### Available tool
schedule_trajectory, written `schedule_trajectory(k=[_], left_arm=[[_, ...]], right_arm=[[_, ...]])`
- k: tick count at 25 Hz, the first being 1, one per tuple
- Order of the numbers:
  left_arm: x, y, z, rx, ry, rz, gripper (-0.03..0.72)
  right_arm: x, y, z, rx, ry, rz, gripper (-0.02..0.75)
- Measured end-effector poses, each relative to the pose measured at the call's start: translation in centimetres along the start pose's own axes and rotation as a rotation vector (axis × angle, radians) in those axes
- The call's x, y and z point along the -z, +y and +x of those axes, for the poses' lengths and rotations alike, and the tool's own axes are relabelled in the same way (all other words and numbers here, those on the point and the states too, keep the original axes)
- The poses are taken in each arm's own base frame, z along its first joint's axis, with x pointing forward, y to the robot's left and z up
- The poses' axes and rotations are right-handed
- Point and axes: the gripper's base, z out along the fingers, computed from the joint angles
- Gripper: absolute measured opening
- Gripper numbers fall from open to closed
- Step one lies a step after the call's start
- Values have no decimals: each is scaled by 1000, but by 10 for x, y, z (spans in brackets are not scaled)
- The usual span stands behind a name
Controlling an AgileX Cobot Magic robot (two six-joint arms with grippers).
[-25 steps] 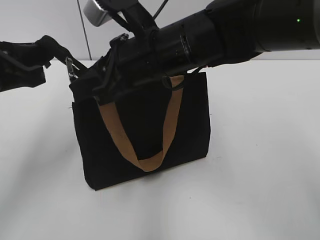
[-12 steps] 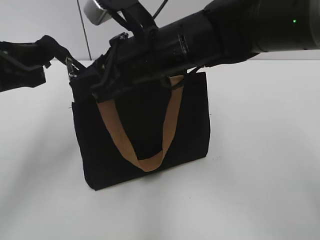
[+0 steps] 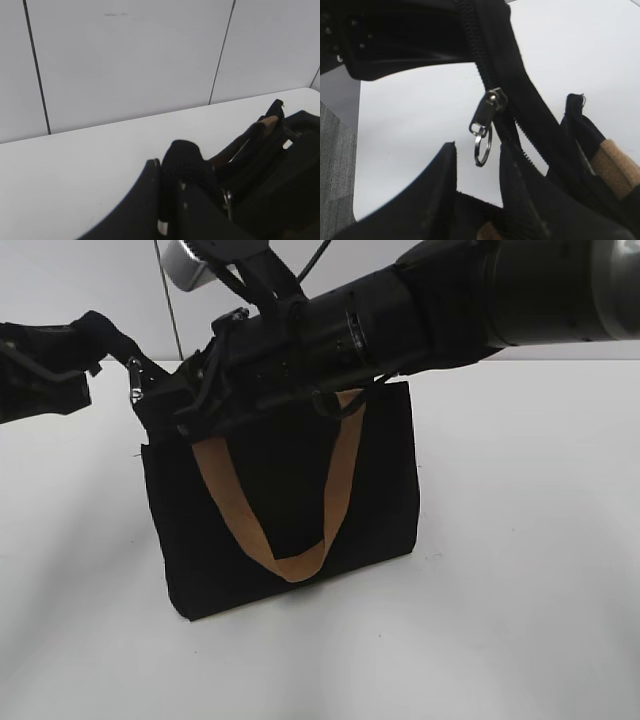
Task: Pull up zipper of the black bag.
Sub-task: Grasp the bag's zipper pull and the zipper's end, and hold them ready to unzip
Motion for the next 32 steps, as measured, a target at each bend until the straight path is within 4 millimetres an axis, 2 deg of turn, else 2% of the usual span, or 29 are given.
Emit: schedule_trajectory(k=[11, 32], left_arm=[[3, -1, -6, -7, -47, 5, 12], [4, 0, -4, -10, -23, 3, 12]], right_arm=[[0, 6, 6, 3, 71, -65, 239], [0, -1, 5, -6, 65, 10, 237]])
